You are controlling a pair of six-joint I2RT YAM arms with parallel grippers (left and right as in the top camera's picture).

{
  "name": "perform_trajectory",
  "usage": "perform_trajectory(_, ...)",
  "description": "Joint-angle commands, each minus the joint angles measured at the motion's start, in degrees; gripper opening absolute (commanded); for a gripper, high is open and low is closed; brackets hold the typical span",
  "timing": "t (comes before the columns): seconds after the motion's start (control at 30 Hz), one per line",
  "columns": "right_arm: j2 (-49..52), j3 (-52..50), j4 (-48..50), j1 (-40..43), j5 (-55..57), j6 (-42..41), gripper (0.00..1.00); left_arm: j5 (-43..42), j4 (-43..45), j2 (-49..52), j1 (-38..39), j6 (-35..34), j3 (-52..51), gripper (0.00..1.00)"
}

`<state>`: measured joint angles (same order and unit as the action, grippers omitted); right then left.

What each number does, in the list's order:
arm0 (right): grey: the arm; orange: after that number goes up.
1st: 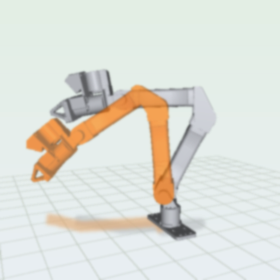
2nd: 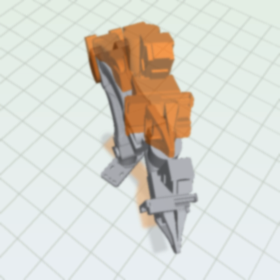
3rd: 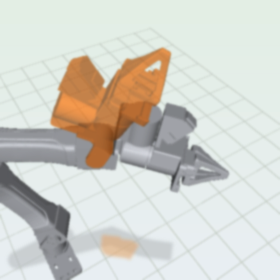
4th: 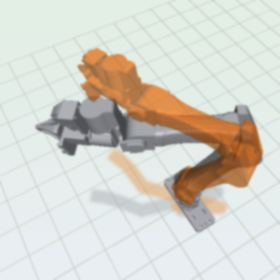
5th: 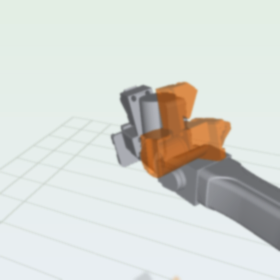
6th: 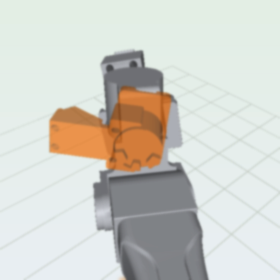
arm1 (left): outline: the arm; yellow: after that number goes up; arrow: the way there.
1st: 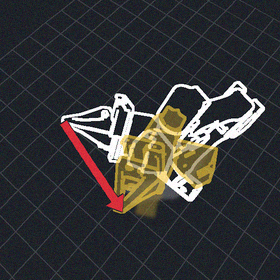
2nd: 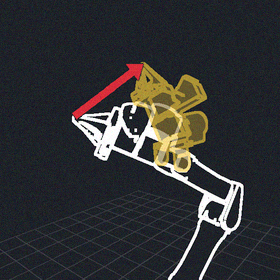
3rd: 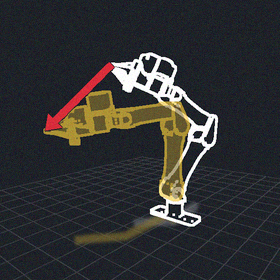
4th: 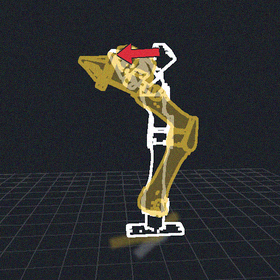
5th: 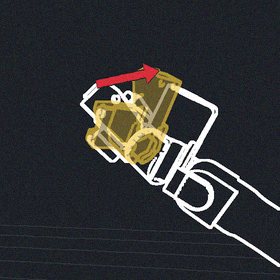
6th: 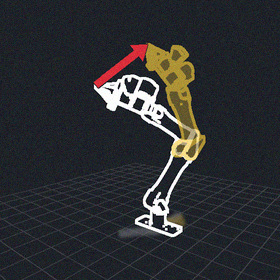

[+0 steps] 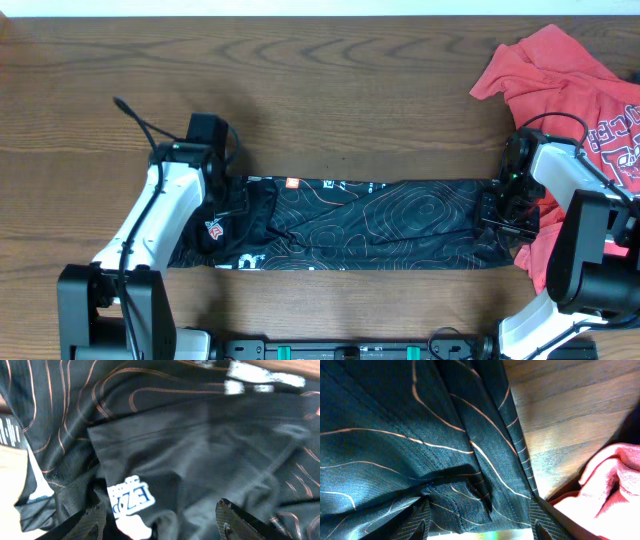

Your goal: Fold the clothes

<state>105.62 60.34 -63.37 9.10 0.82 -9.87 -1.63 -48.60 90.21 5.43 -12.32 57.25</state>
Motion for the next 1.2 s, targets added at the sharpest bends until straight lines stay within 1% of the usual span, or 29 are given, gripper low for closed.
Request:
perform_trajectory(0.0, -0.3, 0.0, -0.1, 0.6, -0.3, 0.7, 0.62, 1.4, 2.5, -0.3, -0.8, -3.2, -3.6, 0.72)
perform_trajectory(0.17, -0.3, 0.0, -0.1, 0.6, -0.3, 0.7, 0.62, 1.4, 7.6, -0.3, -0.9, -3.5, -6.9, 0.72)
perform_trajectory(0.2, -0.3, 0.0, -0.1, 0.6, -0.3, 0.7, 0.62, 1.2, 8.1, -0.3, -0.9, -3.5, -7.2, 0.69)
perform_trajectory(0.23, -0.3, 0.0, -0.1, 0.6, -0.3, 0.7, 0.62, 1.2, 8.3, -0.3, -0.9, -3.5, -7.3, 0.64)
perform_trajectory(0.3, -0.3, 0.0, -0.1, 0.6, -0.3, 0.7, 0.62, 1.2, 8.3, -0.3, -0.9, -3.5, -7.4, 0.45)
perform_trajectory(0.4, -0.3, 0.0, -0.1, 0.6, -0.3, 0.7, 0.62, 1.2, 8.4, -0.3, -0.9, -3.5, -7.4, 0.1)
perform_trajectory(0.43, -0.3, 0.0, -0.1, 0.6, -0.3, 0.7, 0.62, 1.3, 8.6, -0.3, -0.9, -3.4, -7.4, 0.06)
perform_trajectory(0.53, -0.3, 0.0, -0.3, 0.6, -0.3, 0.7, 0.62, 1.6, 10.4, -0.3, -1.3, -2.5, -7.1, 0.06)
perform_trajectory(0.67, -0.3, 0.0, -0.3, 0.6, -0.3, 0.7, 0.62, 5.0, 11.1, -0.3, -2.8, -2.6, -4.1, 0.06)
perform_trajectory(0.77, -0.3, 0.0, -0.3, 0.6, -0.3, 0.7, 0.62, 5.3, 12.8, -0.4, -4.0, -2.4, -2.3, 0.06)
perform_trajectory(0.83, -0.3, 0.0, -0.3, 0.6, -0.3, 0.7, 0.62, 5.3, 13.4, -0.4, -4.3, -2.4, -2.2, 0.17)
perform_trajectory(0.87, -0.3, 0.0, -0.3, 0.6, -0.3, 0.7, 0.62, 5.3, 12.9, -0.4, -4.3, -2.4, -2.2, 0.31)
perform_trajectory(0.9, -0.3, 0.0, -0.3, 0.7, -0.3, 0.7, 0.62, 5.3, 12.1, -0.4, -4.3, -2.4, -2.2, 0.41)
perform_trajectory(0.93, -0.3, 0.0, -0.2, 0.7, -0.3, 0.7, 0.62, 5.3, 11.0, -0.4, -4.3, -2.4, -2.2, 0.48)
perform_trajectory(1.0, -0.3, 0.0, 0.0, 0.7, -0.5, 0.7, 0.62, 5.3, 9.1, -0.4, -4.3, -2.4, -2.2, 0.59)
perform_trajectory(1.03, -0.3, 0.2, -0.1, 0.8, -1.2, 0.8, 0.63, 5.3, 8.4, -0.4, -4.3, -2.4, -2.2, 0.63)
perform_trajectory(1.17, -0.3, 1.6, -0.1, 1.6, -4.7, 3.6, 0.67, 4.6, 6.3, -1.6, -4.3, -3.0, -2.2, 0.63)
